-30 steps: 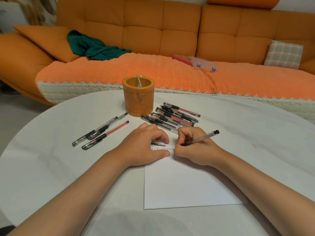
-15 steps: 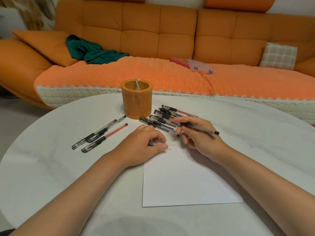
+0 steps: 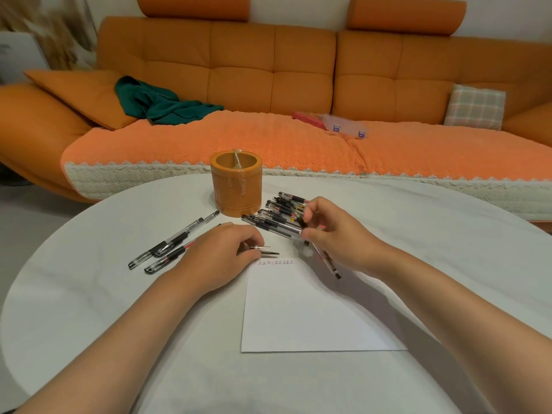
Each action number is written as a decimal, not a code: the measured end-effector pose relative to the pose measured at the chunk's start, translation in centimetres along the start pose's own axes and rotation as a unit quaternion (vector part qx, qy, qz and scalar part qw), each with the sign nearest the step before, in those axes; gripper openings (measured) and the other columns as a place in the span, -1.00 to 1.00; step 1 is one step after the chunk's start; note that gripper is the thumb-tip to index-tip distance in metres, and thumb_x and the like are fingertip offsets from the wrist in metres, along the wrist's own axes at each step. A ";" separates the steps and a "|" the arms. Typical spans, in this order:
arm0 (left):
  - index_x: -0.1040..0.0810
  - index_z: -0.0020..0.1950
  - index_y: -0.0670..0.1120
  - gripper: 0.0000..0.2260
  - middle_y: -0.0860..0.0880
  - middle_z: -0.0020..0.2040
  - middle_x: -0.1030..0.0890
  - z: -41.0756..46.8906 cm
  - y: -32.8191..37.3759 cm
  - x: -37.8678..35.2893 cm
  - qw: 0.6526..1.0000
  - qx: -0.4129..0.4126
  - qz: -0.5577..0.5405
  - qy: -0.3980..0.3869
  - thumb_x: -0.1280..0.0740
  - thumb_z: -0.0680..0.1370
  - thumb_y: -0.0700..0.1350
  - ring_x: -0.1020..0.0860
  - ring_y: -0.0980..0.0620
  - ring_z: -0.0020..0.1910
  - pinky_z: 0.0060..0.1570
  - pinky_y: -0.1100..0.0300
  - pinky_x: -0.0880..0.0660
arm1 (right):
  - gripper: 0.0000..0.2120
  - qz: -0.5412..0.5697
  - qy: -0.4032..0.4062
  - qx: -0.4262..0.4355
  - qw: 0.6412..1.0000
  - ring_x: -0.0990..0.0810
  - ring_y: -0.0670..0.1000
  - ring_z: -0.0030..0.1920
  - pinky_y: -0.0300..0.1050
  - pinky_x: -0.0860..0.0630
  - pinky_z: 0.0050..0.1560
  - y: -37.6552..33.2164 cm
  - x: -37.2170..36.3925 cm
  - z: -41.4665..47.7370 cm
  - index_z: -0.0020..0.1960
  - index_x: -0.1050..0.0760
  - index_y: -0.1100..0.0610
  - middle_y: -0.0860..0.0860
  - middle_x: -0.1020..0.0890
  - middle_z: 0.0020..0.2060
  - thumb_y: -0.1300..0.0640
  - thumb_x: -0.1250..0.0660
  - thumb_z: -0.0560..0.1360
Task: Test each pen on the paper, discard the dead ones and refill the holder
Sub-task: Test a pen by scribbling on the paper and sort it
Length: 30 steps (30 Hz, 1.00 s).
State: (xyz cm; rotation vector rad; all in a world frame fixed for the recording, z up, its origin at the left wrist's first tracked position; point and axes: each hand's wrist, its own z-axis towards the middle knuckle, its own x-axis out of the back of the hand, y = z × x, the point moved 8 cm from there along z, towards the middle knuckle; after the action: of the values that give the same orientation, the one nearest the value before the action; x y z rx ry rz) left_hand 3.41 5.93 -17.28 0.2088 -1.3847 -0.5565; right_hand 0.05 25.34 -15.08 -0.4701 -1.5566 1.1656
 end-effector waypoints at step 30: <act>-0.72 -0.11 -0.14 -0.78 -0.13 -0.19 -0.71 -1.3 3.7 -1.4 0.915 0.144 -0.370 -0.072 -0.35 0.58 -0.05 -0.57 0.07 -0.34 -0.35 0.21 -0.36 | -0.26 -0.531 0.045 0.128 0.837 -0.38 0.03 -0.45 -0.10 -0.16 -0.44 -3.4 -3.0 -1.7 -0.44 -0.34 0.10 -0.02 -0.40 -0.55 -0.61 -0.05 0.32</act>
State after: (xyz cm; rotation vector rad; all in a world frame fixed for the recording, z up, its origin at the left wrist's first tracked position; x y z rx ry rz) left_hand 5.51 9.51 -17.02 0.9767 -1.5122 -1.0029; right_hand 3.53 22.25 -13.80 0.4979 -1.2297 0.4308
